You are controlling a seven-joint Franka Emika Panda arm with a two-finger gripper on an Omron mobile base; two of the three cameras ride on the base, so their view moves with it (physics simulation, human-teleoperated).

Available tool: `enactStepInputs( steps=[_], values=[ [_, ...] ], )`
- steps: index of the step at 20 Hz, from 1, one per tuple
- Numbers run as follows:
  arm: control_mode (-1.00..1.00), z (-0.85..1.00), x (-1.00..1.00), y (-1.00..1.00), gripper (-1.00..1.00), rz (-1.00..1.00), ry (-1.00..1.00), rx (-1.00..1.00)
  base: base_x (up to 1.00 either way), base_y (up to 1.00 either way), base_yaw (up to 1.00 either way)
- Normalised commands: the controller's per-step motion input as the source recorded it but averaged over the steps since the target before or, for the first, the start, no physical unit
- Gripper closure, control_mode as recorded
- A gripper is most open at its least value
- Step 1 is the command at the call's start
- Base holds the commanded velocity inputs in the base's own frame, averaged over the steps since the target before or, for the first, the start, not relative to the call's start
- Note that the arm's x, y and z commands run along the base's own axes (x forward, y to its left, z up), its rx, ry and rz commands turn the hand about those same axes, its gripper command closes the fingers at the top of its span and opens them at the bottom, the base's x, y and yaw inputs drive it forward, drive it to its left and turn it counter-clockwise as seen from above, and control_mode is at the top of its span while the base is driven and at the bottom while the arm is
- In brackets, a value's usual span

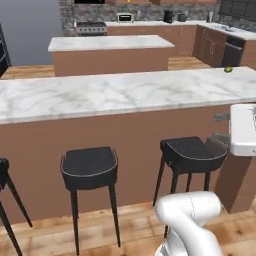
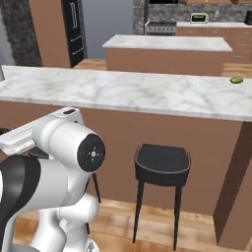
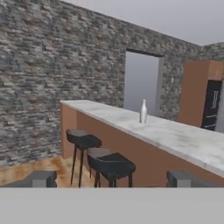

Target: Open the cabinet directly in front. Then move the liquor and the cup to the dining counter with the candle on it.

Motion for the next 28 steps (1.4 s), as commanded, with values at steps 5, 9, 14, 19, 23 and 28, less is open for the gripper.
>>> enactStepInputs(
  steps=[5,9,14,19,23,28],
  values=[
    [1.00,0.00,0.00,0.00,-1.00,0.00,0.00,0.00,0.00,-1.00,0.02],
    [1.00,0.00,0.00,0.00,-1.00,0.00,0.00,0.00,0.00,-1.00,0.00],
    [1.00,0.00,0.00,0.00,-1.00,0.00,0.00,0.00,0.00,-1.00,0.00],
    [1.00,0.00,0.00,0.00,-1.00,0.00,0.00,0.00,0.00,-1.00,0.00],
    [1.00,0.00,0.00,0.00,-1.00,0.00,0.00,0.00,0.00,-1.00,0.00],
    [1.00,0.00,0.00,0.00,-1.00,0.00,0.00,0.00,0.00,-1.00,0.00]
  ],
)
